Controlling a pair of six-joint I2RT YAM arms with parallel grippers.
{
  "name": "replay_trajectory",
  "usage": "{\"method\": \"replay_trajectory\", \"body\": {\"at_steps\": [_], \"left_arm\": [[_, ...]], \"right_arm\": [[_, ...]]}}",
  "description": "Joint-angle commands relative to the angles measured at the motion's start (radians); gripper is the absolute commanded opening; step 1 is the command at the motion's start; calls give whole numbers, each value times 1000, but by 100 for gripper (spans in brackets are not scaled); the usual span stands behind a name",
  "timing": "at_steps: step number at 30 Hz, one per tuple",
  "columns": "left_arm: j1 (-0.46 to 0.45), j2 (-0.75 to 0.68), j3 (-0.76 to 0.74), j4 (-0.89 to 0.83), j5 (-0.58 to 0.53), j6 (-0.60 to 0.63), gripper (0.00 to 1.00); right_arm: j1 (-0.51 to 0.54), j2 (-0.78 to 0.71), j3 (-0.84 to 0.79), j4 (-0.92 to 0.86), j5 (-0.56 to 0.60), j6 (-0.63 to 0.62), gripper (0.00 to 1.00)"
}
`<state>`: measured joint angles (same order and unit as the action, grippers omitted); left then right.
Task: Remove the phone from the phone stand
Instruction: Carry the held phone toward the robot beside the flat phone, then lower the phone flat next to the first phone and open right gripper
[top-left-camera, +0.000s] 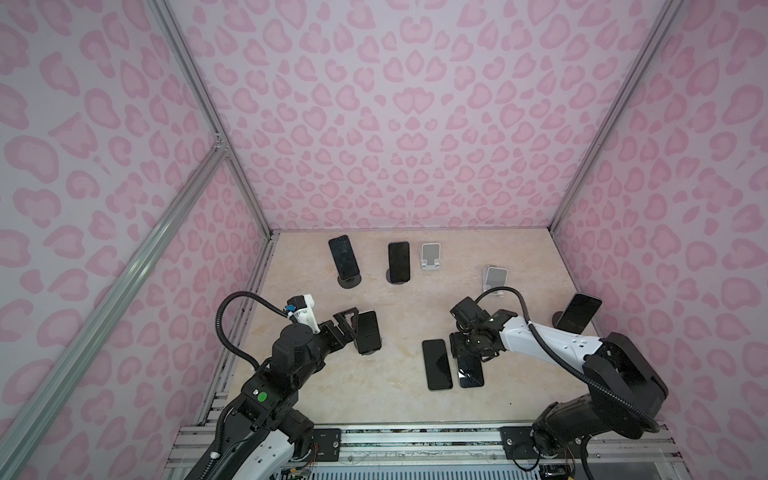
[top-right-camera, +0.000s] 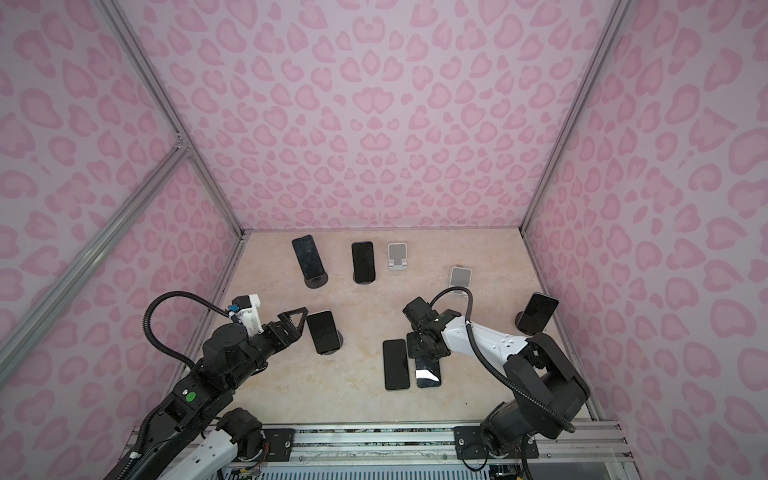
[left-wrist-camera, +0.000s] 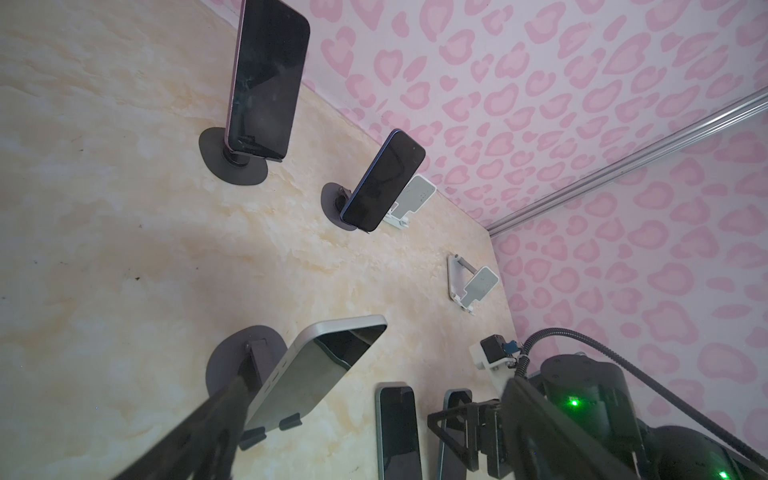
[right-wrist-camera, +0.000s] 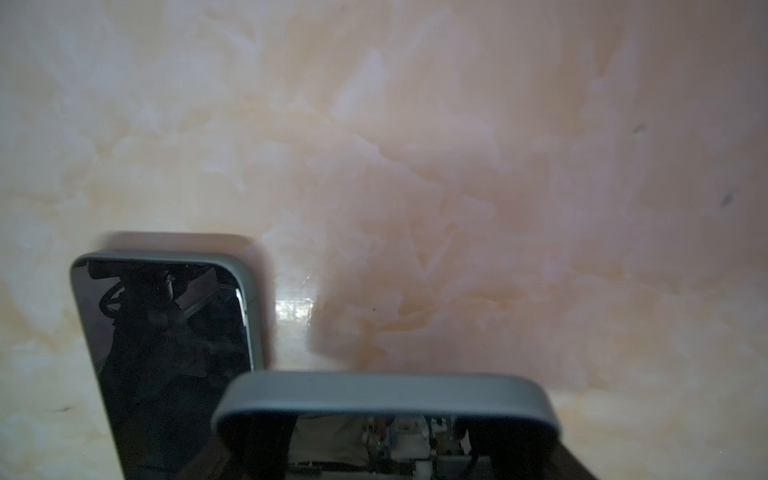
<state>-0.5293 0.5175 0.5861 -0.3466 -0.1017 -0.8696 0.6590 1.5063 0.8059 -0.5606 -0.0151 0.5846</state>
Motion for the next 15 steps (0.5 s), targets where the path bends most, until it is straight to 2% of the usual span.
{"method": "replay_trajectory", "body": {"at_steps": [1, 15], "left_arm": [[1, -2, 1, 10, 0, 3, 98], [0, 15, 14, -1, -2, 18, 98]], "right_arm": [[1, 13, -22, 44, 21, 33, 69], [1, 43, -66, 122, 52, 94, 73]]}}
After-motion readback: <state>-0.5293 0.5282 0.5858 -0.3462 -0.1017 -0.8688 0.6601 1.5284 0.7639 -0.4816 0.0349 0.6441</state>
